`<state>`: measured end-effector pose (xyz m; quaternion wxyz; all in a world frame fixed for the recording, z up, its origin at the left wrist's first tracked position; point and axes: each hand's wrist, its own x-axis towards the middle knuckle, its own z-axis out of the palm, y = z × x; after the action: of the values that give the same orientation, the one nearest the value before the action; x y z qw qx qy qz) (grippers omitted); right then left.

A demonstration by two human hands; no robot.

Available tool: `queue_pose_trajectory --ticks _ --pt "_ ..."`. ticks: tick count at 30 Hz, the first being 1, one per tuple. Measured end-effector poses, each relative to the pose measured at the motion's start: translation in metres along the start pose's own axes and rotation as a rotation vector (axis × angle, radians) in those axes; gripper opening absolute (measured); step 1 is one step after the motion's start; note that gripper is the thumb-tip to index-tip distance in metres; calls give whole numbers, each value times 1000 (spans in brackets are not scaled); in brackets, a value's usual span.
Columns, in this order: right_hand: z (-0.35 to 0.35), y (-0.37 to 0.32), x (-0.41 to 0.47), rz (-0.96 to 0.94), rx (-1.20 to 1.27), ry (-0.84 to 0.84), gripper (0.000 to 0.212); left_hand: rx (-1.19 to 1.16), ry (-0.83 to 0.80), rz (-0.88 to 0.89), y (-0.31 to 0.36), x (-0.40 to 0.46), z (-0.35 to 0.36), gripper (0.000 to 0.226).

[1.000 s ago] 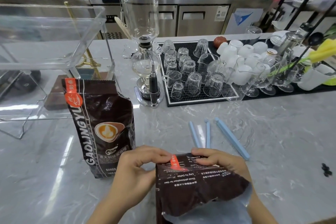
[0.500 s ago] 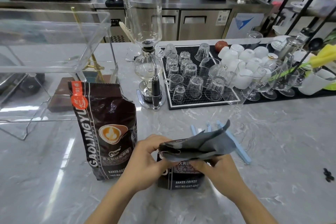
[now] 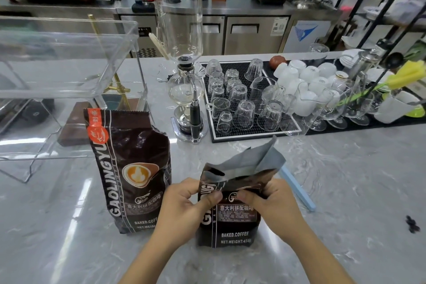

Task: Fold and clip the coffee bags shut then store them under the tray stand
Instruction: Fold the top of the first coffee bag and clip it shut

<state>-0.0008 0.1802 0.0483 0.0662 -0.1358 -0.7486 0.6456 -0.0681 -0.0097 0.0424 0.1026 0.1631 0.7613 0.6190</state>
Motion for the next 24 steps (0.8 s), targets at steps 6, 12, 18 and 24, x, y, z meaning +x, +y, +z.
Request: queue_pose_trajectory --ticks 6,12,18,24 --pt "-6 7 -11 4 25 25 42 23 -4 2 5 -8 0 24" --pt "-8 -14 -12 -205 43 101 26 45 61 66 19 -12 3 45" --pt "-7 1 -9 -95 -7 96 44 73 74 25 17 -12 11 38" --pt "-18 -6 -13 -133 23 12 29 62 63 67 26 -10 0 37"
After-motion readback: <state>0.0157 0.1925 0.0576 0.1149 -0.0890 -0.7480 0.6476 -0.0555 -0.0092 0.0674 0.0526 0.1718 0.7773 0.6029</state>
